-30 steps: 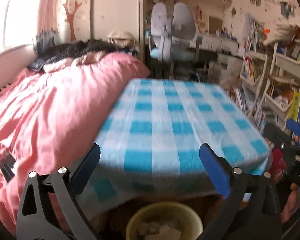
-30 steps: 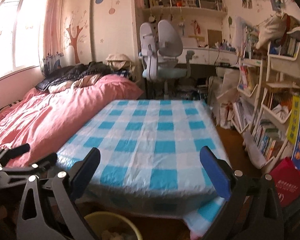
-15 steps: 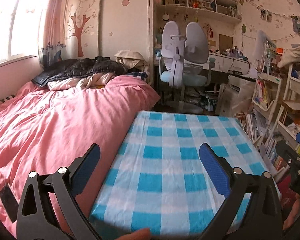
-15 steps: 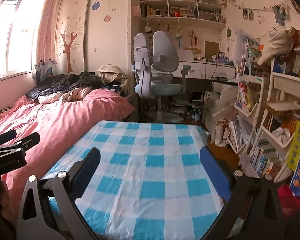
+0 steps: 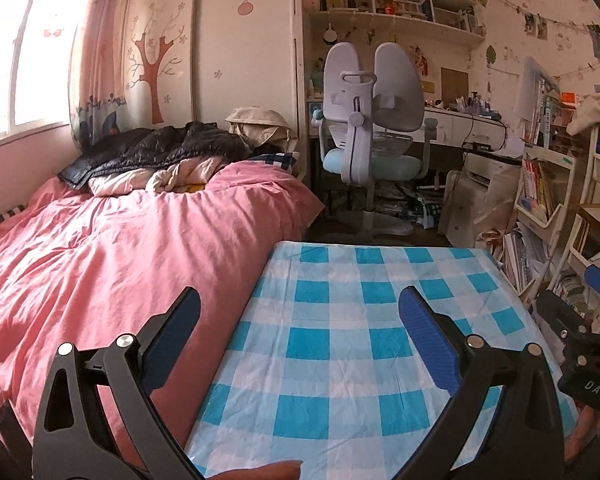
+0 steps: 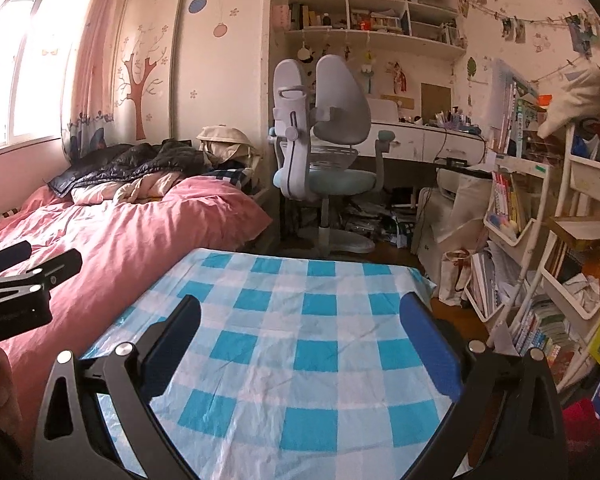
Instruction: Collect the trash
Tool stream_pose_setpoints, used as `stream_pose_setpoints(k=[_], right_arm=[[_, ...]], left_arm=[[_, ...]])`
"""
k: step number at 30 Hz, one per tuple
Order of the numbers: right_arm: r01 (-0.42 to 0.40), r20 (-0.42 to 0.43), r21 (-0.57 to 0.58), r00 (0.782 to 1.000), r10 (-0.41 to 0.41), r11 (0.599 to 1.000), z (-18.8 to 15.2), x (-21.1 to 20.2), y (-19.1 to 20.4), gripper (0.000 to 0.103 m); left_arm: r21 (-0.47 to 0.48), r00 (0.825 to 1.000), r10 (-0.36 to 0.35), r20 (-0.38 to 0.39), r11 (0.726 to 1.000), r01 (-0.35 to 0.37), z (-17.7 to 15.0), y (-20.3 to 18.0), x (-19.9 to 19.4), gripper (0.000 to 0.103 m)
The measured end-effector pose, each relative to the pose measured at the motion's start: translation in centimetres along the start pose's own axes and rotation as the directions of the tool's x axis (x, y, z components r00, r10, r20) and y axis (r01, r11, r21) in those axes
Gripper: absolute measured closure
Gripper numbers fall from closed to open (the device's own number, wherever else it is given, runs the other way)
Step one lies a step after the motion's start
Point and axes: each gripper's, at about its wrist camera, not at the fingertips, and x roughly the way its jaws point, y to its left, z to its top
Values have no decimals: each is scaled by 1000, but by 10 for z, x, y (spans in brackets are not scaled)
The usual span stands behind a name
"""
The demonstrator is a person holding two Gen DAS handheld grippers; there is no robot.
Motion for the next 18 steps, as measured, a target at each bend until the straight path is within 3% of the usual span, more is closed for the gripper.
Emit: stream_pose_setpoints(k=[18], right_arm=[[-8, -47, -13, 999, 7, 1000, -2, 30, 1, 7]], left_arm=[[5, 1000, 23, 5, 1000, -24, 2, 2, 21, 7]])
